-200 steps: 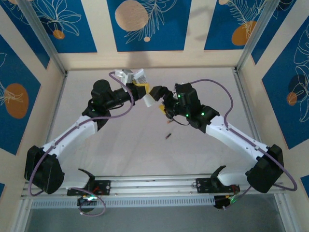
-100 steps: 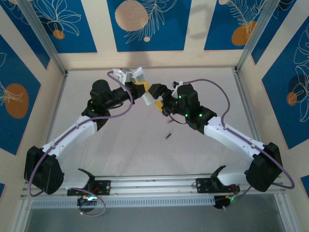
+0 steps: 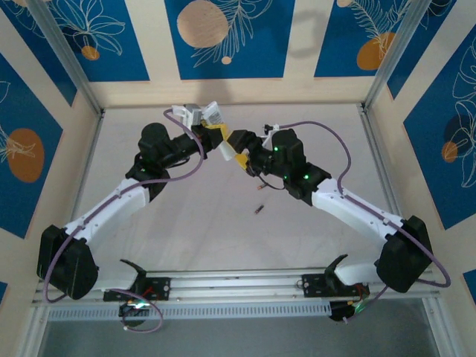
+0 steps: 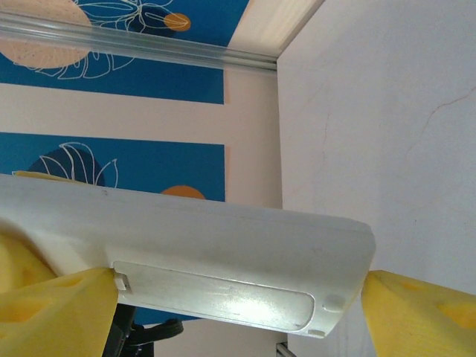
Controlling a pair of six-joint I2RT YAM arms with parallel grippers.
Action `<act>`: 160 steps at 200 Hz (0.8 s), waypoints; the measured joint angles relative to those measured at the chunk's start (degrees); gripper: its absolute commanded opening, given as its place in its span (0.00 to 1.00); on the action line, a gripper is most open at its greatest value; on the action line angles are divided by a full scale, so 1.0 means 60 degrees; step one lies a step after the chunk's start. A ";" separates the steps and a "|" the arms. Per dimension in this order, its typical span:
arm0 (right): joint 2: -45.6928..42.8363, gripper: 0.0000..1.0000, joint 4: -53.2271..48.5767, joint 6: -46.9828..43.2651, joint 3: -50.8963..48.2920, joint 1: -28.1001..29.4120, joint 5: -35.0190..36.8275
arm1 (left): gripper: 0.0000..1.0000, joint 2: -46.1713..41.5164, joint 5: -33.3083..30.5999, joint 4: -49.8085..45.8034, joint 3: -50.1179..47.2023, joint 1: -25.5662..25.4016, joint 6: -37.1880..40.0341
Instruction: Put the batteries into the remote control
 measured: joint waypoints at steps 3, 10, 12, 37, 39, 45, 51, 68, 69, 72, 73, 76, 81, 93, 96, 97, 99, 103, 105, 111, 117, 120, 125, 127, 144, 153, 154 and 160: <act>0.0000 0.81 0.0004 0.0004 -0.0011 0.0000 0.0000 | 0.09 0.0000 -0.0004 0.0007 -0.0015 0.0000 0.0000; 0.0004 0.80 0.0004 0.0015 -0.0029 0.0000 -0.0007 | 0.09 0.0000 -0.0015 0.0007 -0.0044 0.0000 0.0000; 0.0004 0.80 0.0004 0.0033 -0.0033 0.0000 -0.0011 | 0.09 0.0000 -0.0018 0.0007 -0.0051 0.0000 0.0000; 0.0066 0.89 0.0018 0.0062 -0.0058 0.0000 -0.0062 | 0.09 0.0000 -0.0036 0.0007 -0.0113 0.0000 -0.0004; 0.0073 0.89 0.0018 0.0066 -0.0058 0.0000 -0.0069 | 0.09 0.0000 -0.0033 0.0007 -0.0117 0.0000 -0.0004; 0.0080 0.91 0.0018 0.0073 -0.0058 0.0000 -0.0076 | 0.09 0.0000 -0.0033 0.0029 -0.0127 0.0004 -0.0007; 0.0091 0.92 0.0011 0.0084 -0.0058 -0.0004 -0.0080 | 0.09 0.0000 -0.0033 0.0055 -0.0127 0.0004 -0.0007; 0.0117 0.94 0.0025 0.0102 -0.0058 -0.0007 -0.0102 | 0.09 0.0000 0.0015 0.0113 -0.0127 0.0022 -0.0004; 0.0117 0.94 0.0025 0.0098 -0.0058 -0.0011 -0.0106 | 0.09 0.0000 0.0022 0.0117 -0.0131 0.0025 -0.0004; 0.0117 0.94 0.0025 0.0098 -0.0058 -0.0011 -0.0106 | 0.09 0.0000 0.0025 0.0124 -0.0131 0.0033 -0.0004; 0.0117 0.94 0.0025 0.0098 -0.0058 -0.0011 -0.0106 | 0.09 0.0000 0.0029 0.0127 -0.0131 0.0033 -0.0004; 0.0120 0.94 0.0025 0.0098 -0.0058 -0.0011 -0.0106 | 0.09 0.0000 0.0040 0.0138 -0.0131 0.0033 -0.0004; 0.0127 0.94 0.0029 0.0098 -0.0055 -0.0011 -0.0109 | 0.09 0.0000 0.0062 0.0146 -0.0131 0.0040 -0.0004; 0.0153 0.93 0.0029 0.0095 -0.0047 -0.0011 -0.0131 | 0.09 0.0000 0.0109 0.0189 -0.0160 0.0058 -0.0004; 0.0168 0.92 0.0029 0.0098 -0.0040 -0.0011 -0.0142 | 0.09 0.0000 0.0109 0.0200 -0.0168 0.0062 0.0000; 0.0175 0.92 0.0029 0.0095 -0.0036 -0.0011 -0.0142 | 0.09 0.0000 0.0113 0.0200 -0.0171 0.0066 0.0000; 0.0178 0.92 0.0029 0.0095 -0.0036 -0.0011 -0.0146 | 0.09 0.0000 0.0113 0.0200 -0.0182 0.0066 0.0000; 0.0208 0.91 0.0029 0.0098 -0.0029 -0.0011 -0.0149 | 0.09 0.0000 0.0113 0.0208 -0.0193 0.0073 0.0000; 0.0219 0.90 0.0029 0.0098 -0.0029 -0.0011 -0.0153 | 0.09 0.0000 0.0109 0.0204 -0.0197 0.0080 0.0000; 0.0255 0.88 0.0029 0.0102 -0.0018 -0.0011 -0.0178 | 0.09 0.0000 0.0106 0.0189 -0.0219 0.0087 0.0011; 0.0310 0.87 0.0022 0.0106 0.0011 -0.0011 -0.0186 | 0.09 0.0000 0.0106 0.0157 -0.0237 0.0106 0.0051; 0.0335 0.86 0.0011 0.0091 0.0033 -0.0011 -0.0193 | 0.08 0.0000 0.0095 0.0131 -0.0240 0.0109 0.0051; 0.0379 0.84 -0.0040 0.0106 0.0080 -0.0011 -0.0215 | 0.08 0.0000 0.0087 0.0084 -0.0248 0.0117 0.0087; 0.0404 0.84 -0.0051 0.0091 0.0098 -0.0015 -0.0219 | 0.08 0.0000 0.0080 0.0058 -0.0248 0.0127 0.0091; 0.0576 0.80 -0.0262 0.0069 0.0277 -0.0029 -0.0284 | 0.07 -0.0007 -0.0051 -0.0171 -0.0255 0.0149 0.0342; 0.0663 0.79 -0.0353 0.0066 0.0339 -0.0044 -0.0364 | 0.07 -0.0022 -0.0146 -0.0302 -0.0273 0.0149 0.0470; 0.0670 0.79 -0.0364 0.0066 0.0342 -0.0044 -0.0372 | 0.07 -0.0029 -0.0160 -0.0328 -0.0273 0.0149 0.0495; 0.0714 0.79 -0.0426 0.0062 0.0364 -0.0058 -0.0415 | 0.07 -0.0058 -0.0211 -0.0430 -0.0284 0.0149 0.0586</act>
